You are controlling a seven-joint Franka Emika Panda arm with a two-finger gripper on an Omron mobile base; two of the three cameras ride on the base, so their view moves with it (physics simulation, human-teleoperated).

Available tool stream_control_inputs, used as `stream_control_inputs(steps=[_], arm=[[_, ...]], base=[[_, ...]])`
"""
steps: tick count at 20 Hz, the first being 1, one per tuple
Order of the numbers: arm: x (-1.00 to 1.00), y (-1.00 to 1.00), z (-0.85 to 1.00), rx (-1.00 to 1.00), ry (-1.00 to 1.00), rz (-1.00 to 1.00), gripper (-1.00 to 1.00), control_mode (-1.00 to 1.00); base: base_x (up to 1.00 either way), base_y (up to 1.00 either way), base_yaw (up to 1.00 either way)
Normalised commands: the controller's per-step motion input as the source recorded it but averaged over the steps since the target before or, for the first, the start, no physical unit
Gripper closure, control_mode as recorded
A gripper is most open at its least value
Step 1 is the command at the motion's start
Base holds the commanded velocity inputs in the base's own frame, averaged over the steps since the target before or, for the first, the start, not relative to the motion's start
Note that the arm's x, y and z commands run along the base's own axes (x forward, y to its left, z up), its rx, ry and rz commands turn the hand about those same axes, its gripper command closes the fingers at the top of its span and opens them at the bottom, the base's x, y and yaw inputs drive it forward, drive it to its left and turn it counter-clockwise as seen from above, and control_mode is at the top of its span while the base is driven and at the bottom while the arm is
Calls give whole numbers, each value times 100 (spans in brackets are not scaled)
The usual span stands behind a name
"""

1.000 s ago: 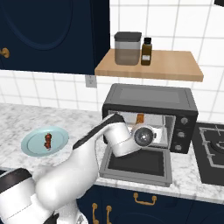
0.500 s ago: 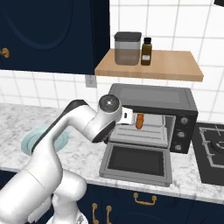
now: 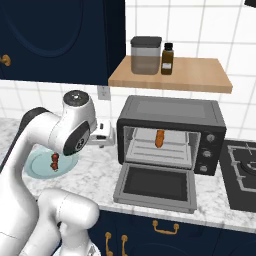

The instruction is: Pick up the kebab skewer and baguette bread, and place them inside the toaster oven. Close the toaster oven door and start by setting the timer.

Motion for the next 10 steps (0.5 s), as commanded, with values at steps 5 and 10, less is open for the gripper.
stream_control_inputs(steps=[5, 10], arm=[[-44, 93, 0, 0, 12, 14, -100, -100], [-10, 96, -3, 0, 19, 4, -100, -100]], base=[[0, 0, 0], [0, 0, 0]])
